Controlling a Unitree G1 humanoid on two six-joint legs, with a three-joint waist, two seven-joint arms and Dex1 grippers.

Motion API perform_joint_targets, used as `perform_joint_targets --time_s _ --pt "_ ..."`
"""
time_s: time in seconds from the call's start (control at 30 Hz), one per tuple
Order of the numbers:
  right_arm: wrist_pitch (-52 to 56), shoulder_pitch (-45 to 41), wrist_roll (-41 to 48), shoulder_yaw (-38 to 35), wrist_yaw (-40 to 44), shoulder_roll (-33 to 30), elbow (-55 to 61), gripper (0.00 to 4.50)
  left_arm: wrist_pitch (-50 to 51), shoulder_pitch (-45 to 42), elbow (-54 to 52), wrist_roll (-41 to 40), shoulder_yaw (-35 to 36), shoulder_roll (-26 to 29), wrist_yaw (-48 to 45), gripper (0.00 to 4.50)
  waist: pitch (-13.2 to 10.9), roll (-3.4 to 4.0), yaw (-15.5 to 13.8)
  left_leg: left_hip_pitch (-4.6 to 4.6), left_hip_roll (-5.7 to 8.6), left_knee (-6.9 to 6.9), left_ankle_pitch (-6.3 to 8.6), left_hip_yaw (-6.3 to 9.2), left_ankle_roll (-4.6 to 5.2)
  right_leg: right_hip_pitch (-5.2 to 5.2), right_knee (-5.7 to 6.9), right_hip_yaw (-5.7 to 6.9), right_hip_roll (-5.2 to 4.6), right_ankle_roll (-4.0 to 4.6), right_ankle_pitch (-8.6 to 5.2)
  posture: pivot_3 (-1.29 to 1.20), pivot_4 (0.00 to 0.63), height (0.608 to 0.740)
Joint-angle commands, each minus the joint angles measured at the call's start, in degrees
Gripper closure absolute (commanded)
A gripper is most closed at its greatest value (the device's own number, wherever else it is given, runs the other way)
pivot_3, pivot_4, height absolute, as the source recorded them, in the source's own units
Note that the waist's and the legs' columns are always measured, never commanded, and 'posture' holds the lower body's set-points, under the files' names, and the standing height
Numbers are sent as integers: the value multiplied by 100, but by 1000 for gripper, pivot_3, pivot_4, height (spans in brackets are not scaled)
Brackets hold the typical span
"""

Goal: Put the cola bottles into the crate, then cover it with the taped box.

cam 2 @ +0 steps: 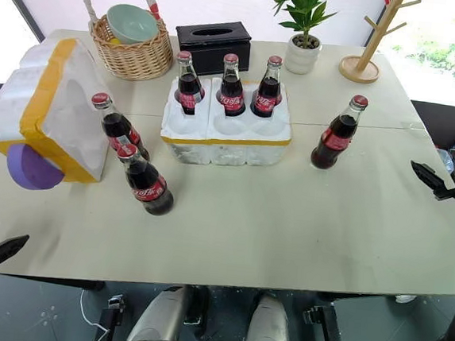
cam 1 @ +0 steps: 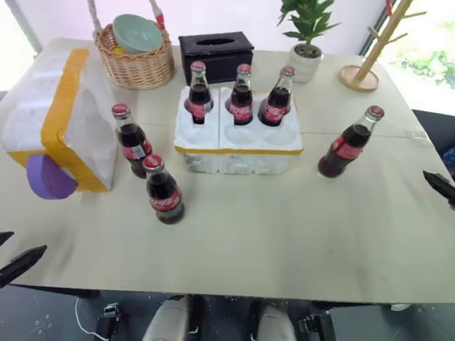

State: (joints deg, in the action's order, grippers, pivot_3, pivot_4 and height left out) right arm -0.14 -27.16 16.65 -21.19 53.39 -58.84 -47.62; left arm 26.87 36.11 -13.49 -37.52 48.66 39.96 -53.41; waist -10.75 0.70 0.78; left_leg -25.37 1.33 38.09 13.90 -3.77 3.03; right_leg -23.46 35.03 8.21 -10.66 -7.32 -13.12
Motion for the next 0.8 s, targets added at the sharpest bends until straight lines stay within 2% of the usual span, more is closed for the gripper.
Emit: perform_joint_targets --time_s 0.03,0.4,0.57,0.67,0.8 --pt "-187 -22 86 -221 74 -126 -130 0 -51 31 18 33 153 100 -72 73 0 0 1 0 0 0 0 -2 0 -1 0 -1 0 0 0 0 150 736" --pt "-443 -245 54 -142 244 -117 -742 0 230 -19 -68 -18 177 114 67 73 0 0 12 1 -8 0 0 -26 0 -13 0 -16 1 7 5 0 150 736" --pt "-226 -385 143 -127 722 -175 -889 0 437 -99 -355 -350 253 120 27 73 0 0 3 0 -10 0 0 -31 0 -17 0 -21 1 9 6 0 150 736" --pt "200 -316 262 -22 1439 -312 -484 0 605 -175 -798 -607 235 216 -2 73 0 0 -7 0 -10 0 0 -32 0 -16 0 -22 0 10 7 0 150 736" --pt "929 383 638 -85 2522 -577 773 0 835 -196 -1393 -865 38 451 -198 73 0 6 -21 0 -11 0 0 -32 0 -16 1 -23 0 11 7 0 150 736"
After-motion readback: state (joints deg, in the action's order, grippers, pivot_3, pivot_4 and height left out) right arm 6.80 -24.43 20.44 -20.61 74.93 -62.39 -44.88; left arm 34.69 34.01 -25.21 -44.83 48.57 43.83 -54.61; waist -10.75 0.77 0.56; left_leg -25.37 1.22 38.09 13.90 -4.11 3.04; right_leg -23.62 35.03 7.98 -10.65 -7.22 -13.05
